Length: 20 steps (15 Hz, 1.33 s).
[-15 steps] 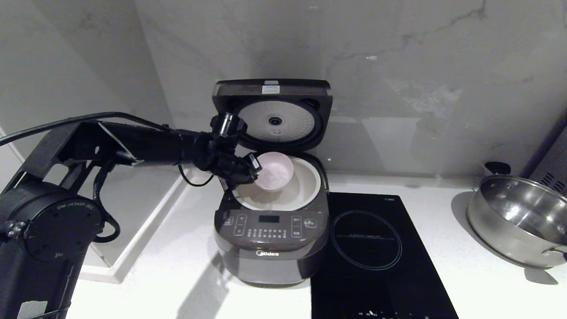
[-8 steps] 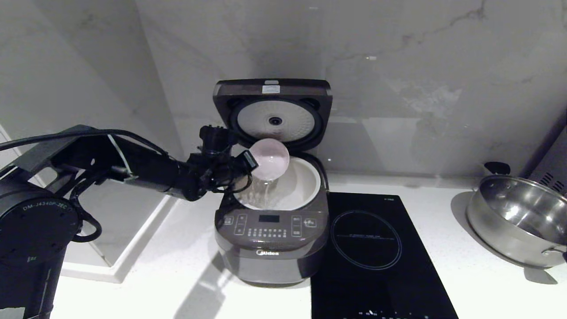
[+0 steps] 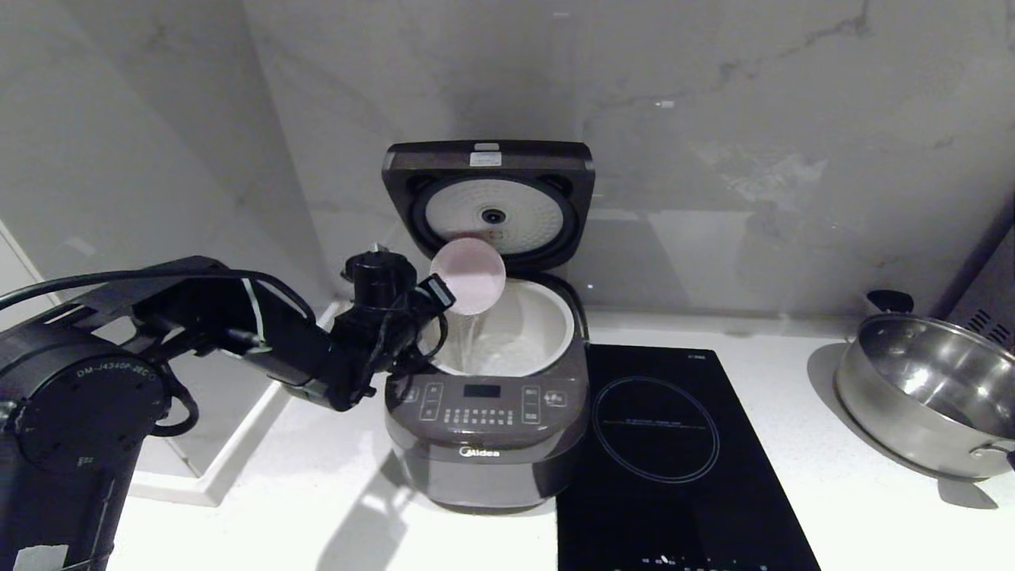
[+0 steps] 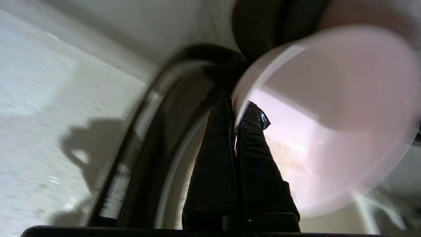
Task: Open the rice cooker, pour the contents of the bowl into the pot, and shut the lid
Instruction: Pour the water from the bowl into the rice cooker
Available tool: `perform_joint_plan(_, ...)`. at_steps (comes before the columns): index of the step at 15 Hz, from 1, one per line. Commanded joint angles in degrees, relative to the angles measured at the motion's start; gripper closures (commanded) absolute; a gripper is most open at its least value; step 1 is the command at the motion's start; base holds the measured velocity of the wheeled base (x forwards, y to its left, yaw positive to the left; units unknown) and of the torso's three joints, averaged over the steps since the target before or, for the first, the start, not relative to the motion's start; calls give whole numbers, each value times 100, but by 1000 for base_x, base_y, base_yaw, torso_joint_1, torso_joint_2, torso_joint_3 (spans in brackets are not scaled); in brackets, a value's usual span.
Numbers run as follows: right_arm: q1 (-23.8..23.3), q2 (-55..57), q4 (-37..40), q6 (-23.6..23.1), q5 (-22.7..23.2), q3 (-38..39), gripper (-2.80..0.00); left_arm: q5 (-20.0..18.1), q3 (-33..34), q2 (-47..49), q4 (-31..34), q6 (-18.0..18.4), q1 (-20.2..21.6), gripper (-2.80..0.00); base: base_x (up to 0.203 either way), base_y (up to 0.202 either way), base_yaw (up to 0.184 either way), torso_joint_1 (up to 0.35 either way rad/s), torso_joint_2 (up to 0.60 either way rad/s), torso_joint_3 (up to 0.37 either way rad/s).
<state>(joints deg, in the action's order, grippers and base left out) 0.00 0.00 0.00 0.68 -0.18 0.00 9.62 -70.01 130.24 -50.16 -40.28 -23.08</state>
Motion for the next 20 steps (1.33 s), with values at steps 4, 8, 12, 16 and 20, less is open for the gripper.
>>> perform_joint_plan(4, 0, 0, 0, 2, 1, 0, 0, 454, 198, 256, -1109, 603, -310, 0, 0, 0, 0, 0, 0, 0)
perform_joint_plan(8, 0, 0, 0, 2, 1, 0, 0, 444, 625, 209, -1866, 908, -424, 0, 0, 0, 0, 0, 0, 0)
perform_joint_plan(12, 0, 0, 0, 2, 1, 0, 0, 365, 998, -72, -1866, 821, -245, 0, 0, 0, 0, 0, 0, 0)
perform_joint_plan(16, 0, 0, 0, 2, 1, 0, 0, 353, 1009, -155, -1843, 748, -215, 0, 0, 0, 0, 0, 0, 0)
perform_joint_plan(20, 0, 0, 0, 2, 1, 0, 0, 409, 954, -218, -1857, 829, -250, 0, 0, 0, 0, 0, 0, 0)
